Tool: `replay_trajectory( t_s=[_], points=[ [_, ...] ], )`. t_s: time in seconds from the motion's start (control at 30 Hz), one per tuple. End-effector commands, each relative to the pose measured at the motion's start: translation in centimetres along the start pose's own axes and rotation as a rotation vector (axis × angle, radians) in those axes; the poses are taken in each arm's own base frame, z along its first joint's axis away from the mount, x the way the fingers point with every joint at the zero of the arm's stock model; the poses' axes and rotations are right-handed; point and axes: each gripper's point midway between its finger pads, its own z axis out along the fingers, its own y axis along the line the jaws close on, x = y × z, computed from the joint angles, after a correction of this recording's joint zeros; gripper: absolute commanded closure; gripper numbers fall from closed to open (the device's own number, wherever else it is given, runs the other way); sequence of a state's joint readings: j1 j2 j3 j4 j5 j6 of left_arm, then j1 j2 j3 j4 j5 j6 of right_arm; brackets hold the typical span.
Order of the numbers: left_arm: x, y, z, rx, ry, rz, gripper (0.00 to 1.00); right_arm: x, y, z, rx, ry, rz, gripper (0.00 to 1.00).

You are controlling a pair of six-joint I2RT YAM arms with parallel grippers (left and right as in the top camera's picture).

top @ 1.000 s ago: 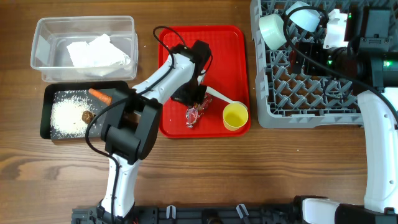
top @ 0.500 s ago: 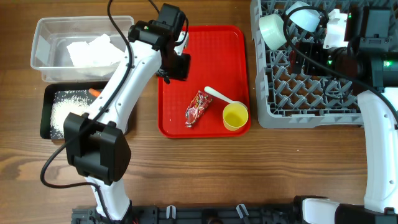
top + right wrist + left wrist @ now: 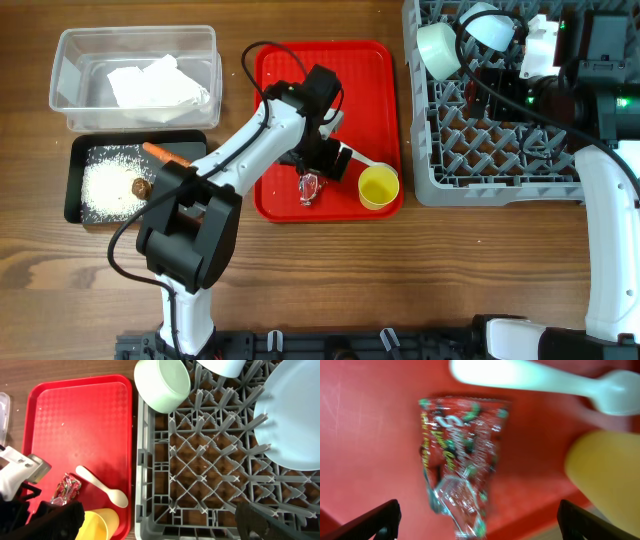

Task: Sort waste into correct bins and load items into the dishwasher rack
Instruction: 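Reach the left gripper to the candy wrapper on the red tray and grasp, then carry the wrapper left and drop it into the clear bin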

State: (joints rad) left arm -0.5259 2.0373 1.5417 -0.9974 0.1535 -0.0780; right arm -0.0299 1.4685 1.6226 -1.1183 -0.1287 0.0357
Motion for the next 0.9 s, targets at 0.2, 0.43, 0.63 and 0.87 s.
replay_trajectory(
  t_s=[0.2,0.43,0.63,0.87],
  points=[
    [0.3,2.1,3.2,-0.072,-0.042,-0.111,0.0,0.0,-0.4,0.0,0.018,-0.001,-0.004,0.0],
    [0.5,1.4,4.1,-0.031,-0.041,-0.104,0.0,0.1,-0.4,0.0,0.018,0.002,0.003,0.0],
    [1.5,1.7,5.9,-0.041,0.009,-0.112,0.42,0.1,-0.4,0.0,0.018,0.003,0.003,0.0],
    [1.6,1.8,5.9,-0.043,0.018,-0.12,0.96,0.1,-0.4,0.0,0.018,0.003,0.003,0.0]
  ],
)
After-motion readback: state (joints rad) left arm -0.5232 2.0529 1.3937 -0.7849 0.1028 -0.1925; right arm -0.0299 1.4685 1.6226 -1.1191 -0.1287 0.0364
